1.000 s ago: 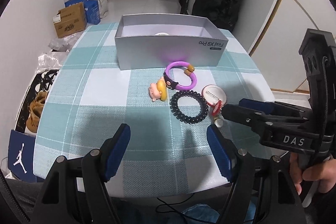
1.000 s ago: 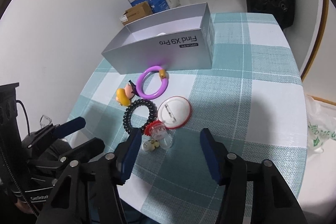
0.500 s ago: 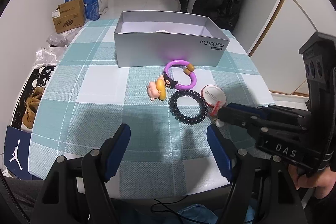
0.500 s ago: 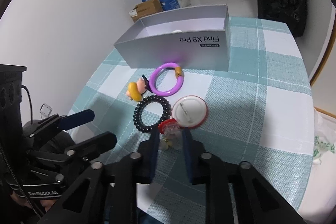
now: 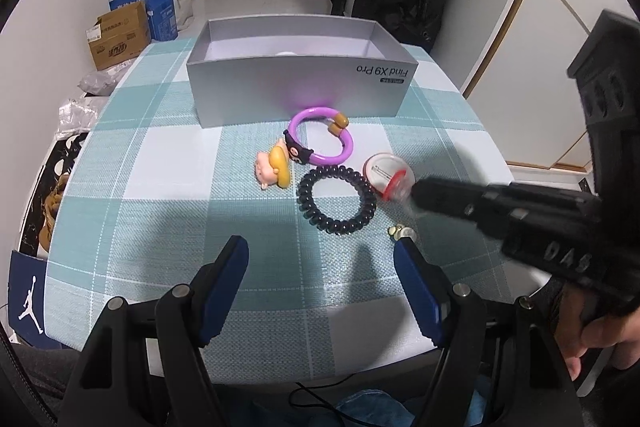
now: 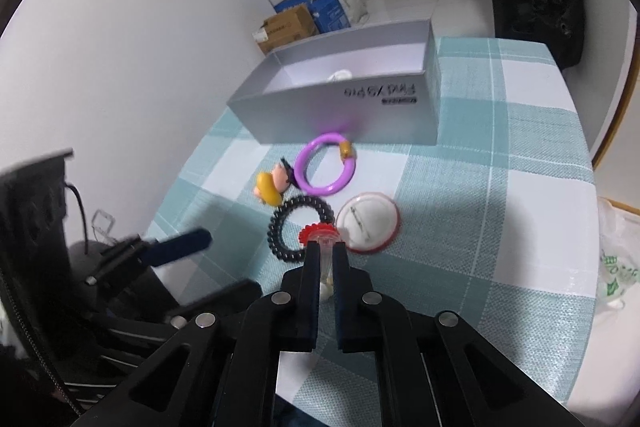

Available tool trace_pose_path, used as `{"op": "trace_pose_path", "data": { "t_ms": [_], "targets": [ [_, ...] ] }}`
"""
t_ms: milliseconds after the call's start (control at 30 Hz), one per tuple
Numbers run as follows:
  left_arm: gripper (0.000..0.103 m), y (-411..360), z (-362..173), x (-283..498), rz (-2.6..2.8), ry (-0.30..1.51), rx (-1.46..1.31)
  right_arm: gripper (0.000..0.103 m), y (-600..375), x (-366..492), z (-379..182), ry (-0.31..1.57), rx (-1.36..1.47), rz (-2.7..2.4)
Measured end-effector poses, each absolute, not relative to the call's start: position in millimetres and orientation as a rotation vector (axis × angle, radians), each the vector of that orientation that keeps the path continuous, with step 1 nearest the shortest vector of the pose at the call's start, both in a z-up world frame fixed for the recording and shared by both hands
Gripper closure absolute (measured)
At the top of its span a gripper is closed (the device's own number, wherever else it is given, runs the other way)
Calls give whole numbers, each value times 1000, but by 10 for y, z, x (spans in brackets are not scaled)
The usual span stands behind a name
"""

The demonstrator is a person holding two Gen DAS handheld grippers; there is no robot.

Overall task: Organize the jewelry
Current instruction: 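Grasp the red clip with the right tool while the left grasps the small white charm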

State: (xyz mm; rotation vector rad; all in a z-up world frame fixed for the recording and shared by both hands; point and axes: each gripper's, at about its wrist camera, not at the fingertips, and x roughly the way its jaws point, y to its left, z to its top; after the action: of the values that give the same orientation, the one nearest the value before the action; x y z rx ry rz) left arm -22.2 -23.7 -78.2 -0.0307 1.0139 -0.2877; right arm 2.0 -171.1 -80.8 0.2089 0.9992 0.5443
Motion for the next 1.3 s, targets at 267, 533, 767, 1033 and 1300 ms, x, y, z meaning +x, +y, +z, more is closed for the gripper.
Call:
{"op": "trace_pose_path", "data": {
  "t_ms": [267, 533, 767, 1033, 1300],
  "targets": [
    [32, -366, -777, -206, -343, 1019, -48, 98, -1970, 61, -742, 982, 295, 499],
    [39, -553, -875, -178, -430, 1075, -34, 98, -2192, 92, -678, 958, 369, 462],
    [52, -646, -874, -143, -425, 1077, -2, 98, -2201, 68, -649, 945, 375, 450],
    [81, -730, -870, -169, -424, 1056, 65, 98, -2311, 84, -676, 949, 408, 396],
    [93, -710, -881, -116, -401, 1065, 55, 98, -2236, 84, -672, 947, 369, 394]
  ]
}}
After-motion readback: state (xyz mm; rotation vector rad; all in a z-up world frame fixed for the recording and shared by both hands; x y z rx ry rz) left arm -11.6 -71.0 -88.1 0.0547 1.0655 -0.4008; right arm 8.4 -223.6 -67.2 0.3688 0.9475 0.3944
